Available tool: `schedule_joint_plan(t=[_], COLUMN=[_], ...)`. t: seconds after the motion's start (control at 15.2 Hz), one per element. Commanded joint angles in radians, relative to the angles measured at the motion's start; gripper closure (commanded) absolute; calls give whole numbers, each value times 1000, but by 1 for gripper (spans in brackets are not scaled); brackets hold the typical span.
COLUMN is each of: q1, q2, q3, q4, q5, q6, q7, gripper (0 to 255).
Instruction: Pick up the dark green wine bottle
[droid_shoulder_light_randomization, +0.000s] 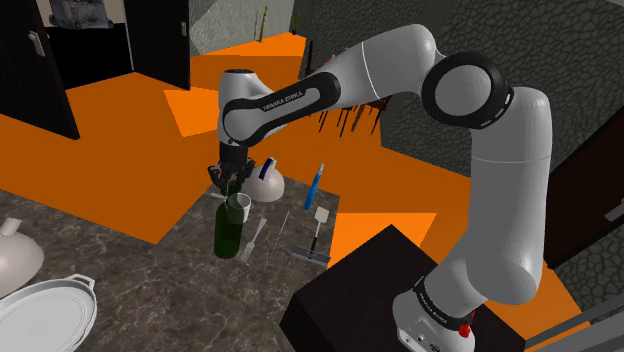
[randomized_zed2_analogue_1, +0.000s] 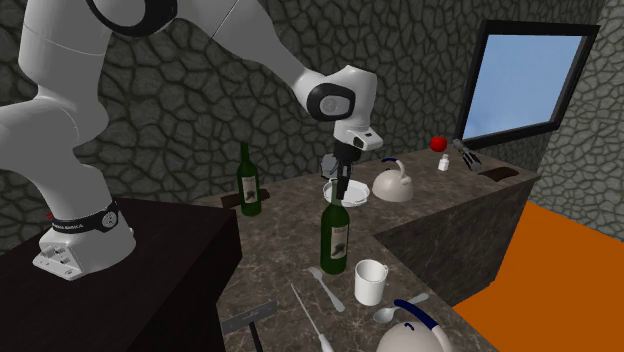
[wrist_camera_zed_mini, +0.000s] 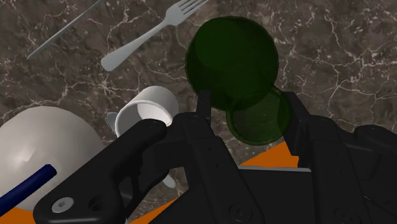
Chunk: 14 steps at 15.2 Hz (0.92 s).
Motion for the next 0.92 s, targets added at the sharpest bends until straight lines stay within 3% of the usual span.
schedule_joint_plan(t=[0.0,0.33,0.86], q1=[0,0,-7], q2=[0,1,-62], q3=[0,0,10], q4=[0,-3,15], q5=[0,0,16], q6=[0,3,-77], q7=[0,1,-4], gripper=[255,255,255])
